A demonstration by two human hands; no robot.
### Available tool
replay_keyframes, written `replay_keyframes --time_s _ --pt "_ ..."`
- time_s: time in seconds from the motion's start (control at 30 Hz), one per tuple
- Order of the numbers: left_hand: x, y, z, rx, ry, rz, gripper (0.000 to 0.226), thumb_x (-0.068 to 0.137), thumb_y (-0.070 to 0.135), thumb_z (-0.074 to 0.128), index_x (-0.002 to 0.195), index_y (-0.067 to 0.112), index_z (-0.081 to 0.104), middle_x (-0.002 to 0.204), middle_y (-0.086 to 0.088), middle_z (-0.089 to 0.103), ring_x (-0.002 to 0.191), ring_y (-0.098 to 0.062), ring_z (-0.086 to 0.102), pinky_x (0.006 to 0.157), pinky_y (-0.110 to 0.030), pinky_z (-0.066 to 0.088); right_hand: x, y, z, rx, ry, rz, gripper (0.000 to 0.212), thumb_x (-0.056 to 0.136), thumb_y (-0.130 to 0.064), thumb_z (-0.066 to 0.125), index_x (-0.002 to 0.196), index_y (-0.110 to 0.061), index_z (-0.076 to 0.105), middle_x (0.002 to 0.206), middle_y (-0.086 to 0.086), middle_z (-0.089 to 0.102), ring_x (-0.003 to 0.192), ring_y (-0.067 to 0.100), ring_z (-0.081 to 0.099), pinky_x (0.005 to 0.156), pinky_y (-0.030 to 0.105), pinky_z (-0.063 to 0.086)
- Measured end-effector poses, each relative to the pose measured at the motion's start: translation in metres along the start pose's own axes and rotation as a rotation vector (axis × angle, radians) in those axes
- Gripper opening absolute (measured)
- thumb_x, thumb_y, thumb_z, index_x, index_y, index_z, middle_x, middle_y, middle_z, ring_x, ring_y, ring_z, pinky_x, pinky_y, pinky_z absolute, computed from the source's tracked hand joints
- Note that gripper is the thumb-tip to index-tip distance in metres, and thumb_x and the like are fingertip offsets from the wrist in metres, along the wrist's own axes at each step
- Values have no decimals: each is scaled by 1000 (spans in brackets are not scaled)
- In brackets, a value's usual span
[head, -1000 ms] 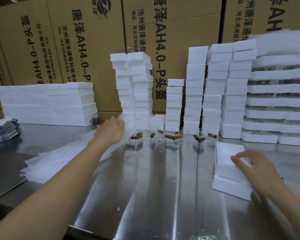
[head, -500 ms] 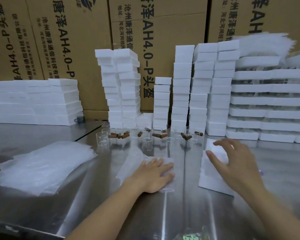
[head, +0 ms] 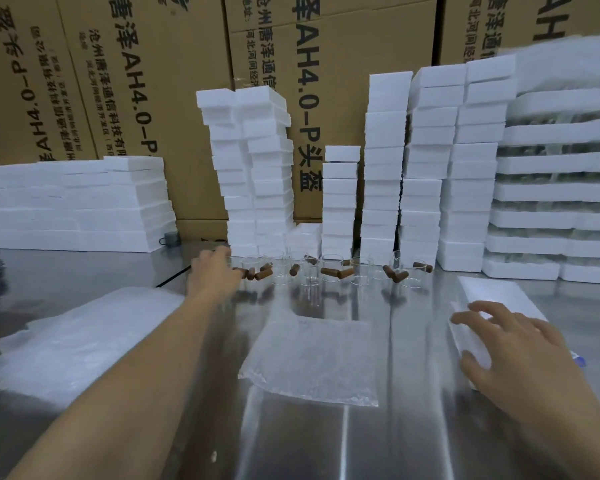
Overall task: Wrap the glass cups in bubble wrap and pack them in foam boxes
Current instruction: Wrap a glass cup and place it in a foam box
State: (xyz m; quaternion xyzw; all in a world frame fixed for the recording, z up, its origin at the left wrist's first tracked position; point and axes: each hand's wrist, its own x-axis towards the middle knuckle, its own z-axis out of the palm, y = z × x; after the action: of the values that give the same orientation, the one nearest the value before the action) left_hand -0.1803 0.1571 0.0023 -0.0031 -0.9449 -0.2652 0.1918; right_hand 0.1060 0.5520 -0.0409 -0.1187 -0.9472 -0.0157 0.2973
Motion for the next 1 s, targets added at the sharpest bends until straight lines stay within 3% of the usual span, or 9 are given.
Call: replay_keyframes --time_s 0.17,0.33,0.43,0.57,0.63,0.73,0.83,0.93,1.0 --pt "36 -52 5 -169 -86 -208 84 91 36 83 159 13 41 143 -17 62 130 -40 59 107 -54 53 12 23 14 -62 22 85 55 64 -10 84 107 -42 70 125 -5 65 99 24 71 88 49 45" --pt "45 -63 19 -181 -57 -189 74 90 40 86 147 10 50 130 -14 68 117 -37 65 101 -54 56 22 40 29 -15 -39 162 65 61 7 76 104 -42 70 130 0 63 102 29 68 92 54 43" --pt "44 -60 23 -33 -45 -225 62 88 51 84 126 11 56 112 -9 69 100 -31 66 89 -48 59 22 42 24 -6 -79 194 59 65 0 77 102 -45 70 134 -4 63 106 26 67 97 53 40" --pt "42 -51 24 -31 -59 -273 51 88 54 85 92 12 57 89 -9 65 79 -24 61 72 -40 54 14 39 17 17 -58 176 39 75 -21 81 101 -47 69 136 -8 60 109 20 67 100 46 31" --pt "40 -46 25 -92 -51 -287 48 91 47 84 98 5 60 87 -9 62 75 -23 58 64 -37 46 14 36 14 17 -33 174 29 81 -32 79 102 -49 69 138 -11 59 112 16 65 103 44 29" --pt "33 -40 26 -80 -60 -274 51 97 43 79 119 1 60 103 -13 63 92 -32 60 77 -39 48 15 36 12 5 -24 178 22 85 -39 74 103 -50 68 139 -13 56 116 13 64 105 43 29" --pt "27 -38 23 -36 -51 -279 47 100 46 73 114 3 62 107 -17 67 100 -37 63 83 -42 51 13 35 13 14 -12 187 21 83 -39 75 101 -48 70 138 -12 58 114 14 65 104 44 29" --pt "25 -39 20 -71 -37 -305 44 99 46 74 96 5 61 92 -14 65 92 -36 64 82 -41 53 13 32 11 11 -15 195 20 84 -41 74 102 -49 69 139 -12 57 116 14 65 106 46 30" --pt "22 -38 17 -126 -2 -341 47 98 48 73 100 2 64 89 -16 67 87 -36 67 83 -44 58 14 31 10 -8 -26 196 20 86 -44 70 105 -49 69 143 -13 55 120 13 62 109 45 28"
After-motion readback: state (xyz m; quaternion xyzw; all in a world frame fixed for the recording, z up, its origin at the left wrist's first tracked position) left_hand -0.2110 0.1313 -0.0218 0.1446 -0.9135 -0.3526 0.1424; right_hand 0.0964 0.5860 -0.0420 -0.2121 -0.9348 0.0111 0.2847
